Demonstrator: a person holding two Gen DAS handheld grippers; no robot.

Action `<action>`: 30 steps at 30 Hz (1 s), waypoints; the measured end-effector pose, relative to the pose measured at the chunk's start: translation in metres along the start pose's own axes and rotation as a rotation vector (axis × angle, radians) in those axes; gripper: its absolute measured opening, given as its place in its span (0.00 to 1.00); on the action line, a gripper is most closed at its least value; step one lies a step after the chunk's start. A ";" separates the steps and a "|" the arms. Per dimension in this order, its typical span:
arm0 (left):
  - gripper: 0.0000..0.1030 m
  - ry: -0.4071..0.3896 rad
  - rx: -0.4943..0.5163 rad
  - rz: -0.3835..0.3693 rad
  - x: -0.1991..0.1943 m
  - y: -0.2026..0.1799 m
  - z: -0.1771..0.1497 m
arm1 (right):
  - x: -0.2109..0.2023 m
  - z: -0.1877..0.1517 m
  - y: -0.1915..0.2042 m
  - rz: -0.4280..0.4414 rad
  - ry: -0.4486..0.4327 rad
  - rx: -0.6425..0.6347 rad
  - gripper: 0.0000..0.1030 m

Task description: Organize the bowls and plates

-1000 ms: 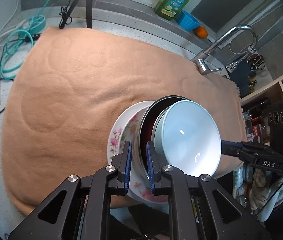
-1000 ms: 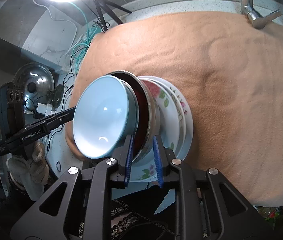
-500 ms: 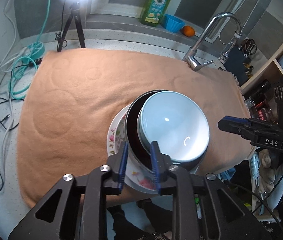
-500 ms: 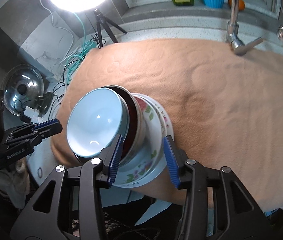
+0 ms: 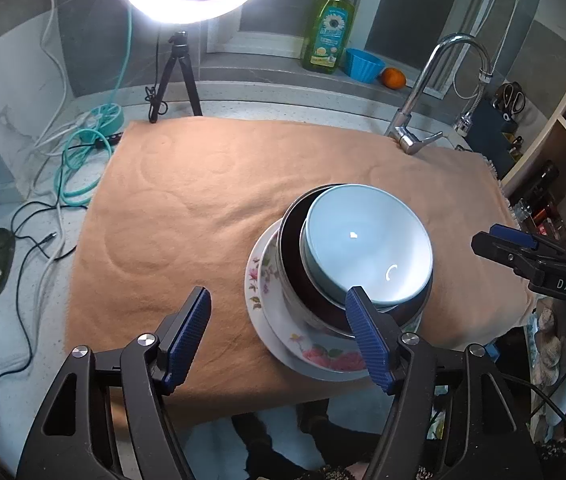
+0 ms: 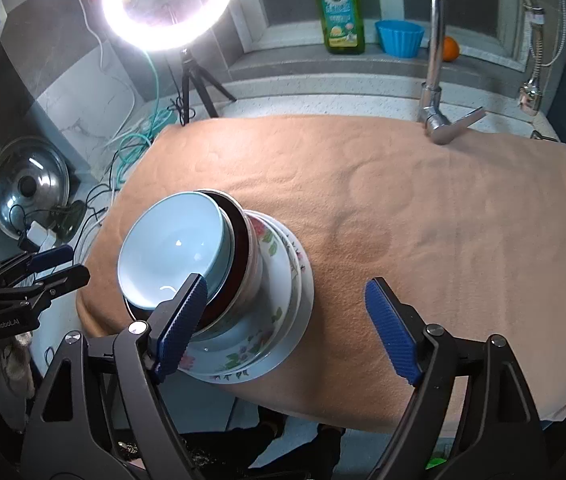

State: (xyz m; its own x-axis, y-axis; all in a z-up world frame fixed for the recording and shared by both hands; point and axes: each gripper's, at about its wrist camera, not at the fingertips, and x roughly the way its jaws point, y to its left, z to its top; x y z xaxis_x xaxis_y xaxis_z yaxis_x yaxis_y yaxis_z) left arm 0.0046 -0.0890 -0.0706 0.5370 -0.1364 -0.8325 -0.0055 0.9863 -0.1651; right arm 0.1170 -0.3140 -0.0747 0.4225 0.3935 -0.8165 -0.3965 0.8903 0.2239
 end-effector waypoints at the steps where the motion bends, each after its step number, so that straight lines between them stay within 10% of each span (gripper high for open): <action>1: 0.69 0.004 -0.010 -0.002 0.001 0.001 0.000 | -0.001 -0.001 0.000 -0.004 -0.004 0.001 0.81; 30: 0.70 0.004 0.007 0.003 0.004 -0.006 0.000 | 0.002 -0.002 -0.009 0.006 -0.003 0.071 0.82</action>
State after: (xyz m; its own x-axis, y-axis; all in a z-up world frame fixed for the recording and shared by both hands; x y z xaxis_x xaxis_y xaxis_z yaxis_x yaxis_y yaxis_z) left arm 0.0071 -0.0949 -0.0727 0.5333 -0.1338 -0.8353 -0.0013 0.9873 -0.1590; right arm 0.1195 -0.3215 -0.0795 0.4227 0.3993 -0.8136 -0.3398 0.9021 0.2662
